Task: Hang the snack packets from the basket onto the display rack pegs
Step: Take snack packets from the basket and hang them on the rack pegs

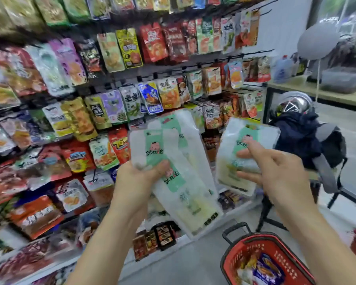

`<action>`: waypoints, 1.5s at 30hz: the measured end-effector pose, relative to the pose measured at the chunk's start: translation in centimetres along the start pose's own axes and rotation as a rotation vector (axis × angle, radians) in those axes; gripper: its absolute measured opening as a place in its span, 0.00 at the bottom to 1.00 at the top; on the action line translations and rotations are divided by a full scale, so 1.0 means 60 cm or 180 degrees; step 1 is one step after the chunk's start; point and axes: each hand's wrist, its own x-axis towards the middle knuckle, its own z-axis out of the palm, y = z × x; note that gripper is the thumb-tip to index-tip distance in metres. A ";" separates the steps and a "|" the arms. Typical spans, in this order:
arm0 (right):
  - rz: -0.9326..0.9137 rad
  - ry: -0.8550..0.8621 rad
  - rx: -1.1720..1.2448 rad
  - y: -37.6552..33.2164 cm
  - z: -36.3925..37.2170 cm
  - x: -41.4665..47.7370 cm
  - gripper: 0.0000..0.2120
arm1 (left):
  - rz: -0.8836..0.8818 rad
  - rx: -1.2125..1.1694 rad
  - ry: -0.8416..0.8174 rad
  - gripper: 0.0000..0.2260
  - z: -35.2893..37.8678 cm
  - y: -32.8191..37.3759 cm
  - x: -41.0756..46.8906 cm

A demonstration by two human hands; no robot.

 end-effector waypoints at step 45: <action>-0.1363 -0.1220 -0.0050 -0.029 0.714 0.255 0.04 | 0.1356 0.0642 0.0664 0.04 -0.486 0.179 0.400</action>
